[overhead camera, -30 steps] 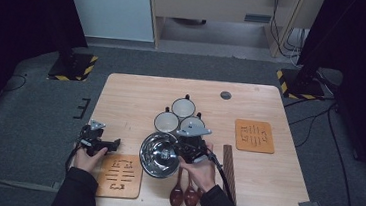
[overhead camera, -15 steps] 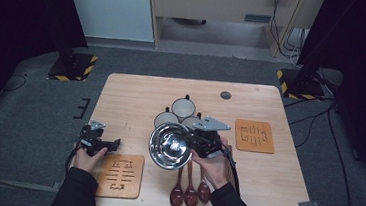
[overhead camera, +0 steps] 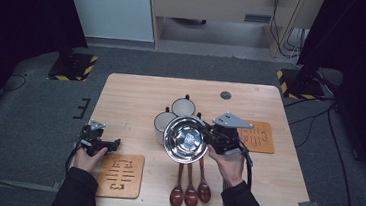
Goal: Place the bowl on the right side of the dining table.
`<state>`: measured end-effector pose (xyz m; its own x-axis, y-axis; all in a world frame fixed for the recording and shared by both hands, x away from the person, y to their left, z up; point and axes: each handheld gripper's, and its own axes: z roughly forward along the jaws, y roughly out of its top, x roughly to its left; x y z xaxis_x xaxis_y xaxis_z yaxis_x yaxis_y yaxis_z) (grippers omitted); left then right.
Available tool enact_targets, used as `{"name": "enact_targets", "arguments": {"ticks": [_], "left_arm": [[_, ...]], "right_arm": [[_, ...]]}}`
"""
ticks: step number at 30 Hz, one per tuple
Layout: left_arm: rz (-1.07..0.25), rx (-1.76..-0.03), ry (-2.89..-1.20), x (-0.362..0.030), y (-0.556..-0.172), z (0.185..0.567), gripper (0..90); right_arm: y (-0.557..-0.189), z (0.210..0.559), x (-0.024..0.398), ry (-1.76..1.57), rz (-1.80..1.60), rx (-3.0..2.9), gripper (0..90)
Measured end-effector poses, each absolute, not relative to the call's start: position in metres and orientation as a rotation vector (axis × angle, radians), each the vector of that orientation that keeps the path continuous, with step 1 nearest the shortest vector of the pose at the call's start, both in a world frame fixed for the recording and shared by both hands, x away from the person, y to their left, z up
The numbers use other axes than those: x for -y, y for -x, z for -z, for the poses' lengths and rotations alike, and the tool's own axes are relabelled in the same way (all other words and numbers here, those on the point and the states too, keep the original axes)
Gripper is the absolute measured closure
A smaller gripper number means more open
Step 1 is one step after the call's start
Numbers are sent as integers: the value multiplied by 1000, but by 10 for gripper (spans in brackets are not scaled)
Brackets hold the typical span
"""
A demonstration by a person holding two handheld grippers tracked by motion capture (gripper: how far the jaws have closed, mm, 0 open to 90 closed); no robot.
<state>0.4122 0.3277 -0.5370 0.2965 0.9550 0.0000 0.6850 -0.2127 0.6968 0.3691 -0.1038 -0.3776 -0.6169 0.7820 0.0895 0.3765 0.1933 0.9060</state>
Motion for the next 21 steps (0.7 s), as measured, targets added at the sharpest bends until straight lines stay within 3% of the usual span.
{"name": "enact_targets", "arguments": {"ticks": [21], "left_arm": [[-591,-1457,-1978,-328,-412,537,0]], "right_arm": [[-382,378,174,-1205,-1416,-1923,834]]}}
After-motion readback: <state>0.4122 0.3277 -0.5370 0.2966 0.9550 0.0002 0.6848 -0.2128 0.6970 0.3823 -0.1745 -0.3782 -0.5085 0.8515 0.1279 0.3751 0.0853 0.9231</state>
